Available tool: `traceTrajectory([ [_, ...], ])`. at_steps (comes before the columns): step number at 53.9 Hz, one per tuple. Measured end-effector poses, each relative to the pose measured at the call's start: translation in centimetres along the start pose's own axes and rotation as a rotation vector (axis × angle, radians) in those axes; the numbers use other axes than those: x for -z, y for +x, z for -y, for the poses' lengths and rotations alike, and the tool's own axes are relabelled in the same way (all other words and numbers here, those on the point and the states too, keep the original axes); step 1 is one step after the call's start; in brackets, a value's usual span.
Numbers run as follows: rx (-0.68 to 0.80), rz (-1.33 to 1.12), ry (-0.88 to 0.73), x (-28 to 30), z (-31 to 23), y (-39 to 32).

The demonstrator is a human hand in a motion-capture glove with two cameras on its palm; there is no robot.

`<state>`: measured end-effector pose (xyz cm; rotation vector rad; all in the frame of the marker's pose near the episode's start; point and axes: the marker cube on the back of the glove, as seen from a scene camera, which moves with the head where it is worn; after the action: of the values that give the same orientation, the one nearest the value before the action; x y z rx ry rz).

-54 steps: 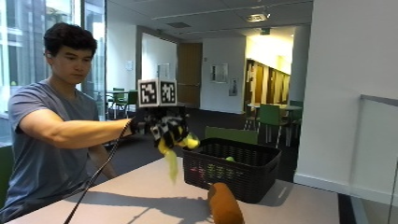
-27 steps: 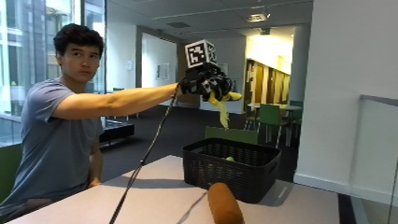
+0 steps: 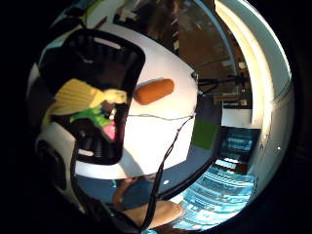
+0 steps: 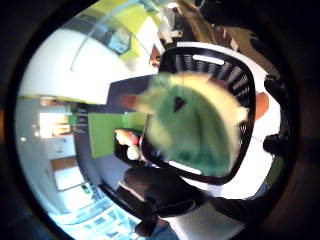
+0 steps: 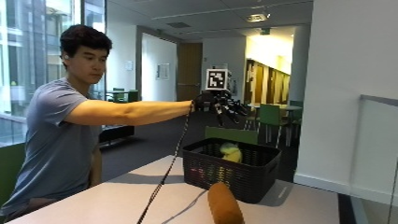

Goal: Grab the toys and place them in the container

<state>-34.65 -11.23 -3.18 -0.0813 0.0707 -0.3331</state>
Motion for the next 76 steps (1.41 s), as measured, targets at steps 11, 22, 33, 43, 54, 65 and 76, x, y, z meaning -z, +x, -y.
traceTrajectory([
  [11, -0.057, -0.051, 0.086, 1.8, 0.3, 2.4],
  [22, -0.196, -0.126, 0.131, 2.8, 1.1, 9.4],
  [33, -0.262, -0.108, 0.084, -0.2, 1.5, 18.4],
  [43, -0.294, -0.055, -0.032, -6.8, 1.4, 24.2],
  [54, -0.317, -0.047, -0.162, -13.8, 1.4, 26.6],
  [65, -0.316, -0.026, -0.269, -19.1, 1.6, 27.0],
  [76, -0.238, -0.107, -0.378, -21.7, 1.9, 26.5],
])
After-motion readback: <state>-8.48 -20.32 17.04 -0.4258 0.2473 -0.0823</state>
